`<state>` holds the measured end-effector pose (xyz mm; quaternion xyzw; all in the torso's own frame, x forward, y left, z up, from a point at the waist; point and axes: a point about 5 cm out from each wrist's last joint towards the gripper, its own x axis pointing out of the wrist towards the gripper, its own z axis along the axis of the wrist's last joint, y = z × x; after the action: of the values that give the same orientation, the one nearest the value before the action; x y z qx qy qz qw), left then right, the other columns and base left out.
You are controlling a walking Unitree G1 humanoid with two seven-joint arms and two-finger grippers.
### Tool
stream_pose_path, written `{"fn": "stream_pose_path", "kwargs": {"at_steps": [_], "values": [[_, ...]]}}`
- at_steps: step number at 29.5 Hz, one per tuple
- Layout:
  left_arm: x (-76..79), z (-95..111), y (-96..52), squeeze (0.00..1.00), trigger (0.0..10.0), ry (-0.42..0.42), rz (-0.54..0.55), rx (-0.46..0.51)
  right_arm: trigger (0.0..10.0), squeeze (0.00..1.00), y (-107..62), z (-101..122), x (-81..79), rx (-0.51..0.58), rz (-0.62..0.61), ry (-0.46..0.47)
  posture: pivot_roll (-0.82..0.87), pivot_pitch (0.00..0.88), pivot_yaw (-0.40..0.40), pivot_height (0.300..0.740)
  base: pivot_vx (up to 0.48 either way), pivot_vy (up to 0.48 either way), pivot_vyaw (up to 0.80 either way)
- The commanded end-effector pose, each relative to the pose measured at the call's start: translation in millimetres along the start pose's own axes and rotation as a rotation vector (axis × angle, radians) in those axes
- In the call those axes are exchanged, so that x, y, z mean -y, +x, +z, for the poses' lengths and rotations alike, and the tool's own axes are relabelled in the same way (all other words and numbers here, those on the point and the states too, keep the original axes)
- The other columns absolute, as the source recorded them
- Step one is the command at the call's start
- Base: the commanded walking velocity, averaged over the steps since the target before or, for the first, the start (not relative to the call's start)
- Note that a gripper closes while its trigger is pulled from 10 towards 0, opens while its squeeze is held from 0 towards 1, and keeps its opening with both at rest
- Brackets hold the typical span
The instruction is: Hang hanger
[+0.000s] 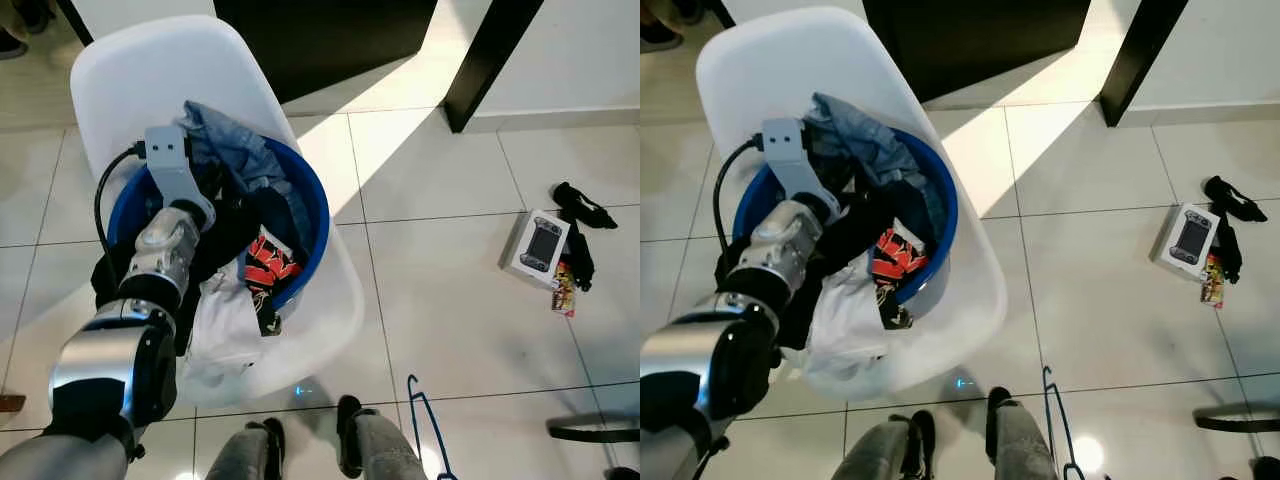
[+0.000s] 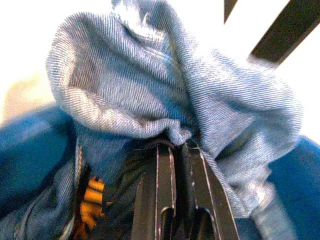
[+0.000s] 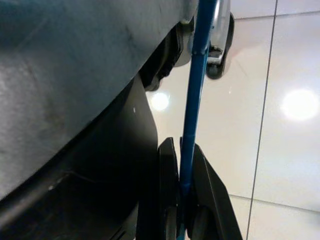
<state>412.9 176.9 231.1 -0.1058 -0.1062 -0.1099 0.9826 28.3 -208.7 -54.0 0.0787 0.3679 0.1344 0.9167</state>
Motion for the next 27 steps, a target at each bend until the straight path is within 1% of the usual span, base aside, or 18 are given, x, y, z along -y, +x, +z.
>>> {"fn": "stream_pose_path", "kwargs": {"at_steps": [1, 2, 3, 4, 5, 8, 12, 14, 15, 16, 17, 18, 19, 21, 23, 24, 25, 27], "values": [[8.4, 18, 5.2, 0.0, 0.0, 0.008, -0.073, 0.092, 10.0, 0.0, 12.1, -4, -10.9, -0.019, -0.008, 0.016, -0.23, 0.324, 0.074, 0.74, 0.0, 0.0, 0.0], [18.1, 33, 7.2, 0.0, 0.0, -0.002, -0.183, 0.152, 10.0, 0.0, 18.2, -1, -6.4, -0.003, -0.072, 0.007, -0.23, 0.315, 0.076, 0.74, 0.0, 0.0, 0.0], [27.2, 48, 4.2, 0.0, 0.0, -0.011, -0.31, 0.209, 10.0, 0.0, 26.9, 4, -0.9, 0.027, -0.151, 0.009, -0.2, 0.258, 0.088, 0.74, 0.0, 0.0, 0.0], [27.2, 48, 4.2, 0.0, 0.0, -0.011, -0.31, 0.209, 10.0, 0.0, 26.9, 4, -0.9, 0.027, -0.151, 0.009, -0.2, 0.258, 0.088, 0.74, 0.0, 0.0, 0.0], [34.0, 57, 0.5, 0.0, 0.0, -0.015, -0.399, 0.245, 10.0, 0.0, 32.5, 7, 2.3, 0.048, -0.202, 0.012, -0.2, 0.258, 0.088, 0.74, 0.0, 0.0, 0.0], [38.9, 76, -15.4, 0.0, 0.0, -0.009, -0.516, 0.3, 10.0, 0.0, 48.5, 18, 10.3, 0.072, -0.308, -0.018, -0.16, 0.174, 0.094, 0.74, 0.0, 0.0, 0.0], [38.8, 83, -22.8, 0.0, 0.0, 0.013, -0.539, 0.316, 10.0, 0.0, 54.6, 22, 13.5, 0.075, -0.345, -0.033, -0.15, 0.145, 0.094, 0.74, 0.0, 0.0, 0.0], [32.4, 95, -31.5, 0.0, 0.0, 0.074, -0.519, 0.348, 10.0, 0.0, 67.7, 34, 20.9, 0.083, -0.418, -0.055, -0.11, 0.073, 0.085, 0.74, 0.0, 0.0, 0.0], [32.4, 95, -31.5, 0.0, 0.0, 0.074, -0.519, 0.348, 10.0, 0.0, 67.7, 34, 20.9, 0.083, -0.418, -0.055, -0.11, 0.073, 0.085, 0.74, 0.0, 0.0, 0.0], [25.9, 103, -35.2, 0.0, 0.0, 0.098, -0.486, 0.371, 10.0, 0.0, 68.7, 72, 47.2, 0.17, -0.456, -0.087, -0.1, 0.042, 0.081, 0.74, 0.0, 0.0, 0.0], [21.6, 108, -37.3, 0.0, 0.0, 0.11, -0.465, 0.385, 10.0, 0.0, 65.7, 102, 63.9, 0.236, -0.474, -0.111, -0.1, 0.042, 0.081, 0.74, 0.0, 0.0, 0.0], [21.6, 108, -37.3, 0.0, 0.0, 0.11, -0.465, 0.385, 10.0, 0.0, 65.7, 102, 63.9, 0.236, -0.474, -0.111, -0.1, 0.042, 0.081, 0.74, 0.0, 0.0, 0.0], [16.2, 116, -42.9, 0.0, 0.0, 0.127, -0.444, 0.404, 10.0, 0.0, 62.0, 135, 81.2, 0.31, -0.484, -0.142, -0.1, 0.013, 0.079, 0.74, 0.0, 0.0, 0.0], [16.2, 116, -42.9, 0.0, 0.0, 0.127, -0.444, 0.404, 10.0, 0.0, 62.0, 135, 81.2, 0.31, -0.484, -0.142, -0.1, 0.013, 0.079, 0.74, 0.0, 0.0, 0.0], [6.9, 134, -58.4, 0.0, 0.0, 0.17, -0.397, 0.426, 10.0, 0.0, 62.7, 178, 99.4, 0.38, -0.546, -0.23, -0.08, 0.0, 0.073, 0.74, 0.0, 0.0, 0.0], [6.9, 134, -58.4, 0.0, 0.0, 0.17, -0.397, 0.426, 10.0, 0.0, 62.7, 178, 99.4, 0.38, -0.546, -0.23, -0.08, 0.0, 0.073, 0.74, 0.0, 0.0, 0.0], [3.7, 138, -63.0, 0.0, 0.0, 0.176, -0.364, 0.436, 10.0, 0.0, 64.3, 192, 106.4, 0.366, -0.606, -0.29, -0.06, 0.0, 0.067, 0.74, 0.0, 0.0, 0.0], [2.2, 137, -66.4, 0.0, 0.0, 0.178, -0.335, 0.427, 10.0, 0.0, 66.6, 201, 111.0, 0.351, -0.657, -0.332, -0.06, 0.0, 0.065, 0.74, 0.0, 0.0, 0.0]]}}
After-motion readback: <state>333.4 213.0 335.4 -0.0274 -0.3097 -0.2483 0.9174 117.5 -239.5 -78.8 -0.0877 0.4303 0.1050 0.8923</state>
